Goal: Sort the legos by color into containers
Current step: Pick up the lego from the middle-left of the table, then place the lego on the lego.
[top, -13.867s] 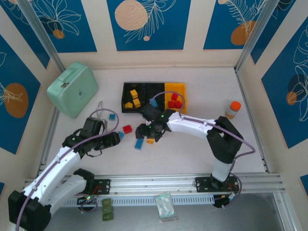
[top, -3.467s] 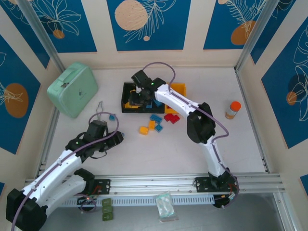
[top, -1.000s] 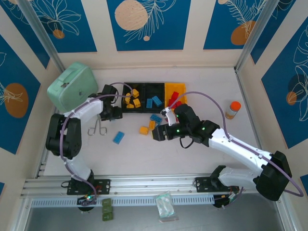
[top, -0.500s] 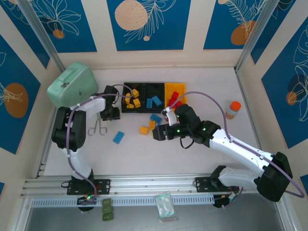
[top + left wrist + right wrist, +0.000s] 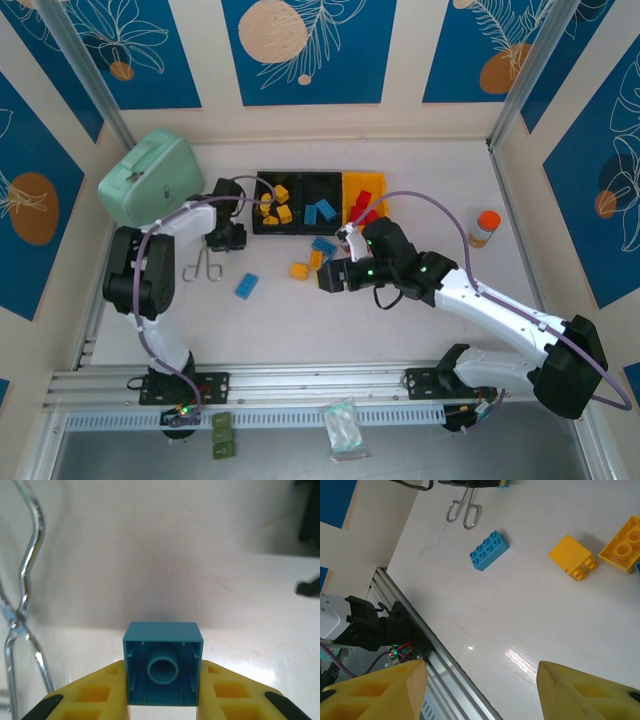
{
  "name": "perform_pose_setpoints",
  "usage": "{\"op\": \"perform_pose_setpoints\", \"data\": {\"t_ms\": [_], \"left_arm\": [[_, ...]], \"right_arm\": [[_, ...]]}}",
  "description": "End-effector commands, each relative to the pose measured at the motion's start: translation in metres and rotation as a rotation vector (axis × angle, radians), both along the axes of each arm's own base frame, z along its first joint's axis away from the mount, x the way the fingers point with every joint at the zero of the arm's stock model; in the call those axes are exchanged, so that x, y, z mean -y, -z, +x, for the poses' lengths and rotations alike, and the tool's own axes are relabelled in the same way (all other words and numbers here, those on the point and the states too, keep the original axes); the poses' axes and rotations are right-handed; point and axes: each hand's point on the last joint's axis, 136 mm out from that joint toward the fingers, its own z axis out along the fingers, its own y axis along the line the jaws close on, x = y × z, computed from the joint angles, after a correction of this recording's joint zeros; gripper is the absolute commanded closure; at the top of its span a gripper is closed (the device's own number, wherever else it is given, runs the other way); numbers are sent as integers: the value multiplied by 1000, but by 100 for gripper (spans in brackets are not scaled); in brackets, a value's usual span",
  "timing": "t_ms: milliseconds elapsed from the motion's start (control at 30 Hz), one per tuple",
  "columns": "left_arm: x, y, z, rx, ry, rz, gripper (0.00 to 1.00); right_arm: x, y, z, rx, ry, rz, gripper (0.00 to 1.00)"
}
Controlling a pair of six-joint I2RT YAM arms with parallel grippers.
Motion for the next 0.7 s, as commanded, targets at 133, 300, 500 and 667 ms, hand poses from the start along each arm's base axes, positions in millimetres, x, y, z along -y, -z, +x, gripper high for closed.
{"op": "perform_pose_setpoints", "data": {"t_ms": [133,300,500,667], "left_arm": [[22,-32,-21,27,-2,-164,73],[51,-50,-21,61,23,-260,74],[94,-71,-8,95,93,-280,74],[137,-83,8,107,168,-276,74]], "right_arm": [[10,8,7,1,65,-36,40],[27,8,15,6,130,-40,40],[55,11,22,-8,235,-52,40],[78,16,23,-24,311,-49,39]]}}
